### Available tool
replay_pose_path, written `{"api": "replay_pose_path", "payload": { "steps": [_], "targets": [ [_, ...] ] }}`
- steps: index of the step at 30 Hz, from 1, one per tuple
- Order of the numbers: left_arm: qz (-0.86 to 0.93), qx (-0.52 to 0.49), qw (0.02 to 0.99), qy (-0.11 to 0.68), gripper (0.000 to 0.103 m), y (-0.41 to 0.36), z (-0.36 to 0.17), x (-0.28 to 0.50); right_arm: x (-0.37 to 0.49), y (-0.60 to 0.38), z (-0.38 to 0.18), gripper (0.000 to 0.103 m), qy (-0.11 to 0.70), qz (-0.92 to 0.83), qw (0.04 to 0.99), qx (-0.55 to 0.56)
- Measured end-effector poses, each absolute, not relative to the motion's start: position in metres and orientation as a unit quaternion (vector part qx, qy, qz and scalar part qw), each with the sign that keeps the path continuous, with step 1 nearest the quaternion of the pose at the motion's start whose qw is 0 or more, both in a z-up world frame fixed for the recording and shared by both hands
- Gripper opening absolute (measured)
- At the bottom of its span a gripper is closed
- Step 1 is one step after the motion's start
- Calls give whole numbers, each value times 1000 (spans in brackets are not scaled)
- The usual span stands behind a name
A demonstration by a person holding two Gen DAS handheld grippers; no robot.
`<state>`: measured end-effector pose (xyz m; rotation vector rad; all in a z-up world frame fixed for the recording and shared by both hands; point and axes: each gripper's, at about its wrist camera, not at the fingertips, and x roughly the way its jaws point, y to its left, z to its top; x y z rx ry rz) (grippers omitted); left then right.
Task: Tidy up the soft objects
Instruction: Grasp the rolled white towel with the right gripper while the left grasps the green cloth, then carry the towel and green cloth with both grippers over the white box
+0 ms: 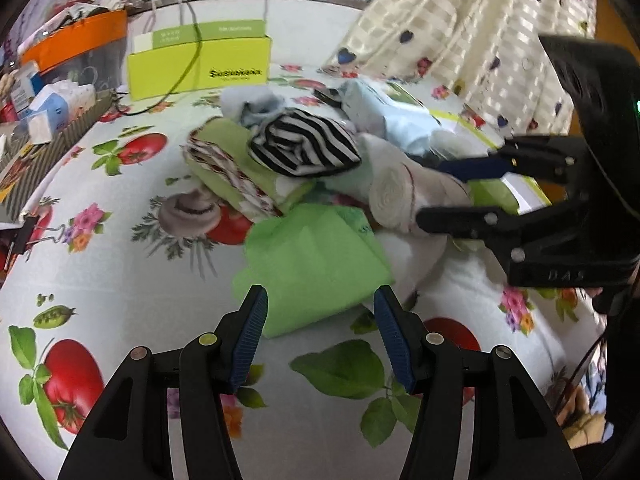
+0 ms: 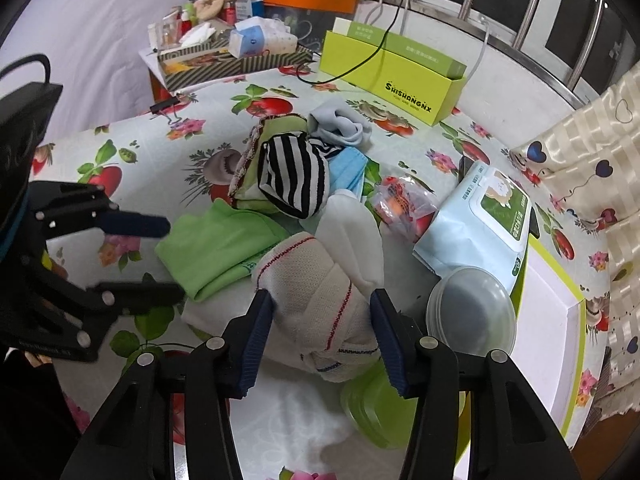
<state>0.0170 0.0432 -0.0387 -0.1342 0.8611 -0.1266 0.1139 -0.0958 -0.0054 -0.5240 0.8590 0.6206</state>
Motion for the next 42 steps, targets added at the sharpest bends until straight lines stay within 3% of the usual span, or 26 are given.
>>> {"api": "replay_pose_path", "payload": {
  "steps": [18, 20, 22, 24, 42],
  "targets": [
    [-12, -2, 905, 424, 56, 46, -53, 35, 113, -97, -6, 48, 403, 291, 832, -247],
    [-10, -3, 905, 426, 49, 47, -52, 39, 114, -97, -5, 45, 403, 288, 833, -246],
    [-7, -2, 906, 423, 21, 47, -51, 40, 114, -97, -3, 43, 400, 286, 836, -242],
    [-9, -9, 907, 422, 13, 47, -50, 40, 112, -97, -1, 42, 396, 283, 841, -237],
    [-7, -75, 934, 350, 10, 50, 4, -2, 65, -112, 33, 42, 341, 281, 878, -183]
  ]
}}
